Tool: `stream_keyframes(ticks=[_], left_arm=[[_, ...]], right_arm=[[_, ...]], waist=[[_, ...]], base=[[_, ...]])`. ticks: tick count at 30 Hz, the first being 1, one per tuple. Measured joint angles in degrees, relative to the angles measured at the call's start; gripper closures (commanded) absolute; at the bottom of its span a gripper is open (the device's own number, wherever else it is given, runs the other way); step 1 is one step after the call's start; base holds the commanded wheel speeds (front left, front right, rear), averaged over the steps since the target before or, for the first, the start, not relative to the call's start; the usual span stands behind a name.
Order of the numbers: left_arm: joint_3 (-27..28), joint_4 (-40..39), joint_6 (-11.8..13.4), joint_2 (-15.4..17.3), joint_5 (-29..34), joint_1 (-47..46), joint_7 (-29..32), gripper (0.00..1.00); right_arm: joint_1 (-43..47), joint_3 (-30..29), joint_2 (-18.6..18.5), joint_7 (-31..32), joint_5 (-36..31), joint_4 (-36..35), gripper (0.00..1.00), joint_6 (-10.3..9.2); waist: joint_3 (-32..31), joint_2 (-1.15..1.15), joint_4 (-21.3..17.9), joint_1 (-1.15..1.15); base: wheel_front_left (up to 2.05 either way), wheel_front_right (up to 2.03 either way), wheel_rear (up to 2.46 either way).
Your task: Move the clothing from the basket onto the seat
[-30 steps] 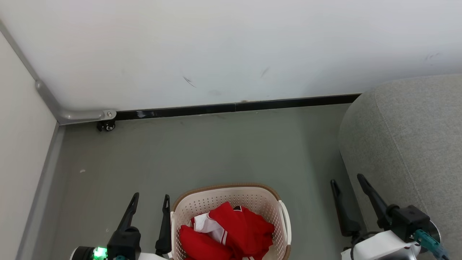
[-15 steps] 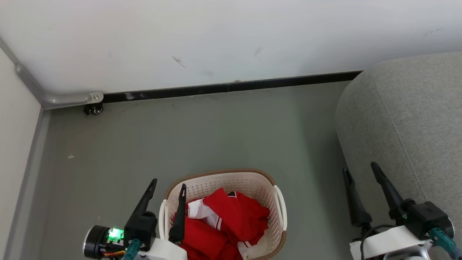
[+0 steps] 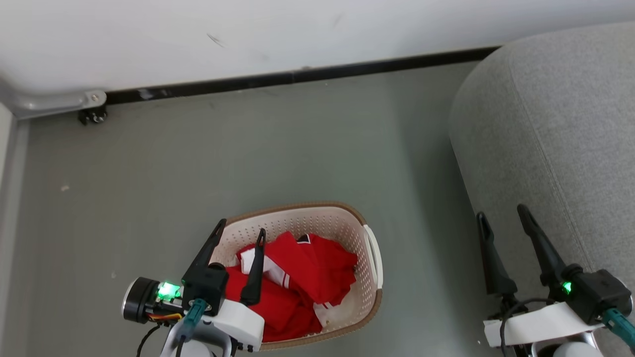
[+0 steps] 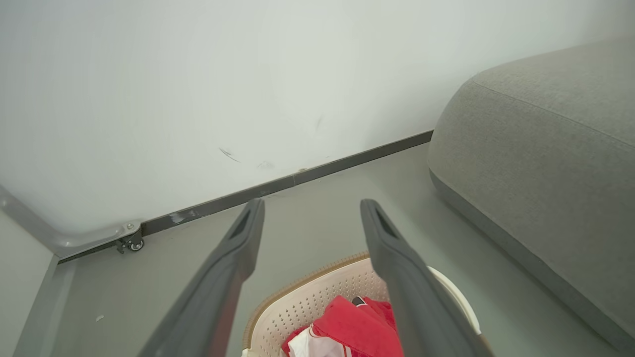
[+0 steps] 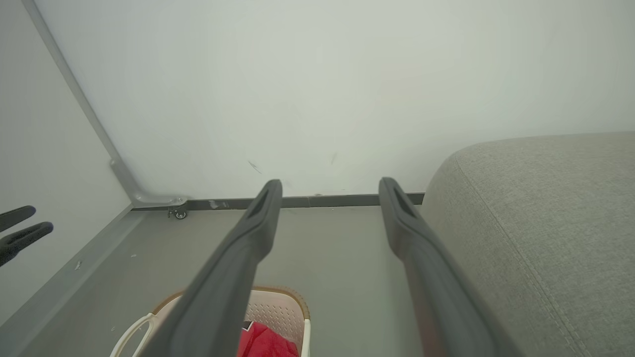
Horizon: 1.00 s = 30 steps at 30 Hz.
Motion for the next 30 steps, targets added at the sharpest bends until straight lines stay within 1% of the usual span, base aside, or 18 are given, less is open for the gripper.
stream_keyframes(ticks=[10, 30], left_arm=[[0.5, 4.7, -0.1, 0.5, 0.8, -4.0, 0.0, 0.00], [2.1, 13.4, 0.0, 1.0, 0.7, -10.2, 0.0, 0.00]], right_arm=[[-3.7, 0.6, 0.0, -1.1, 0.3, -2.0, 0.00, 0.00], [-9.8, 0.5, 0.0, -2.2, 1.5, -2.3, 0.00, 0.00]], waist=[[5.7, 0.00, -2.5, 0.00], [15.7, 0.00, -7.8, 0.00]], base=[[0.00, 0.00, 0.00], [0.00, 0.00, 0.00]])
